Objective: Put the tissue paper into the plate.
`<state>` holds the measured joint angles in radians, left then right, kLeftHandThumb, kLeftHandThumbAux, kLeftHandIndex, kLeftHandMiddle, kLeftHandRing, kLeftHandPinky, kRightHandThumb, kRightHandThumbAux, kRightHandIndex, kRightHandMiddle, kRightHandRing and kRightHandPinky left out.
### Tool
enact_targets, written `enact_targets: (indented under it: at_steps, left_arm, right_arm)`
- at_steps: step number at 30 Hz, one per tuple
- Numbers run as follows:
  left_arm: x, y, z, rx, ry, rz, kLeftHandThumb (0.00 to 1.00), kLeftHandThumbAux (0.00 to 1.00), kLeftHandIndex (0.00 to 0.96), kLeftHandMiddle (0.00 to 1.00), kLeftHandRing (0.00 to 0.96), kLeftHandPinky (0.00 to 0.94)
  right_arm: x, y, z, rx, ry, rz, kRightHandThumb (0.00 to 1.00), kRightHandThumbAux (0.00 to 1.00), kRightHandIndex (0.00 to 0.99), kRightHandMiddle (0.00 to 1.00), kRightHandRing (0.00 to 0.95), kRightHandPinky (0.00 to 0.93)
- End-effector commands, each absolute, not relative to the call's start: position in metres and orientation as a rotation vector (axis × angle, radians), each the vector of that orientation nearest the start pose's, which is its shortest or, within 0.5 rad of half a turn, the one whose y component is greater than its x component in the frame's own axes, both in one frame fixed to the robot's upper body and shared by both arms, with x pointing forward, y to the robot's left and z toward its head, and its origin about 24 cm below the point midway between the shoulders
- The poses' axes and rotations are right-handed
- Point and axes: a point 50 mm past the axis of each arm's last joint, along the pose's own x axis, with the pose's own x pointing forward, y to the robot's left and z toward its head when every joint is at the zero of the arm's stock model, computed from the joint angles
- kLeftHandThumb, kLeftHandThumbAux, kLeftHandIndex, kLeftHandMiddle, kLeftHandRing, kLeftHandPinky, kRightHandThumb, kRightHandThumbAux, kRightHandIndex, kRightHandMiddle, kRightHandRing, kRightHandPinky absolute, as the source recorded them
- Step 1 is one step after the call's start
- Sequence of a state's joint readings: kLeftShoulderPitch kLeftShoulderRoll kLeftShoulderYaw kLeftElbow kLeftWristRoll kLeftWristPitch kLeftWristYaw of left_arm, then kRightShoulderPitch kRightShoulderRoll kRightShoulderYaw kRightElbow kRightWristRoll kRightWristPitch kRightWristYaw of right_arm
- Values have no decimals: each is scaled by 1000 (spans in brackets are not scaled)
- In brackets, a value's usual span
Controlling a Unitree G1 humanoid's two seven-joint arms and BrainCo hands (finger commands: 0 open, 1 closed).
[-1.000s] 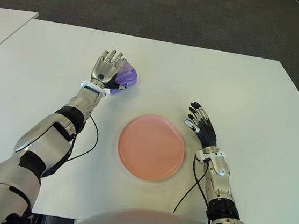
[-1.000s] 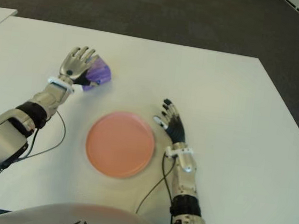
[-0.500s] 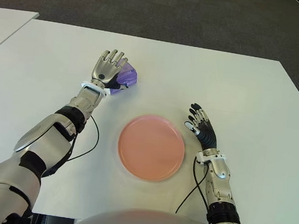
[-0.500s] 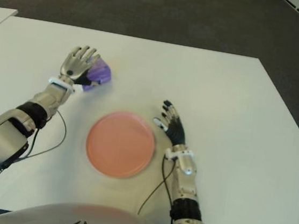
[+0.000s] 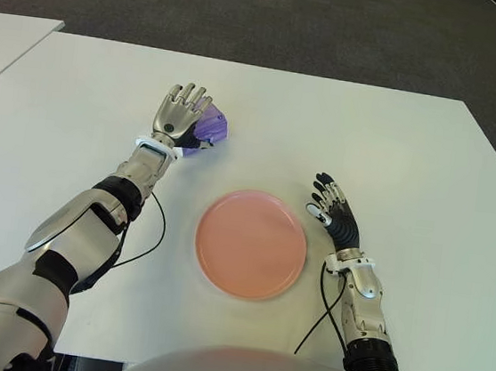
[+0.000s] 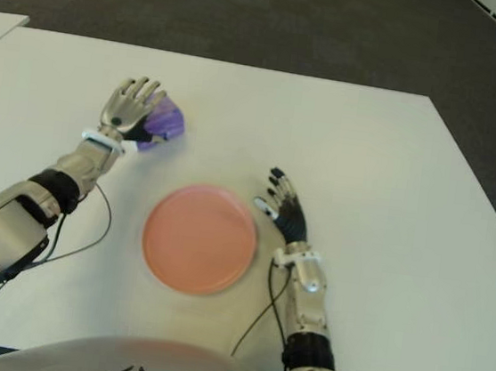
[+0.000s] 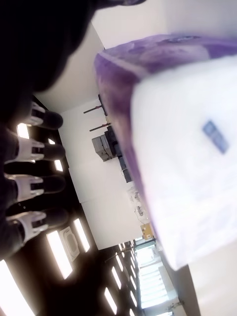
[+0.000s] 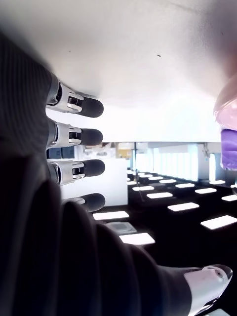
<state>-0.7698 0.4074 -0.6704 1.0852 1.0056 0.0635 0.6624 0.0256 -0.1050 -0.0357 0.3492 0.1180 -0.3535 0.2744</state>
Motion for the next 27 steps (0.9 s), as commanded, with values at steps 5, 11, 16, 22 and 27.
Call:
enact_targets:
  at_steps: [5,11,16,22,27]
  left_arm:
    - [359,184,41,1841,-249,-5,0,367,0,0,0,0]
    - [359,185,38,1842,-203,-17,3,366,0,0,0,0]
    - [359,189,32,1850,-123,-36,6,364,0,0,0,0]
    - [358,192,25,1865,-24,-69,6,355,0,0,0,0]
    - [352,193,12,1874,56,-97,4,346,0,0,0,0]
  right_arm:
    - [205,-178,-49,41,249,172,0,653,0,0,0,0]
    - [204,-180,-49,32,246,168,0,676,0,0,0,0]
    - [204,-182,-50,30,254,164,0,686,0,0,0,0]
    - [203,-186,-52,32,262,156,0,686,0,0,0,0]
    - [203,-189,-55,43,266,152,0,692,0,0,0,0]
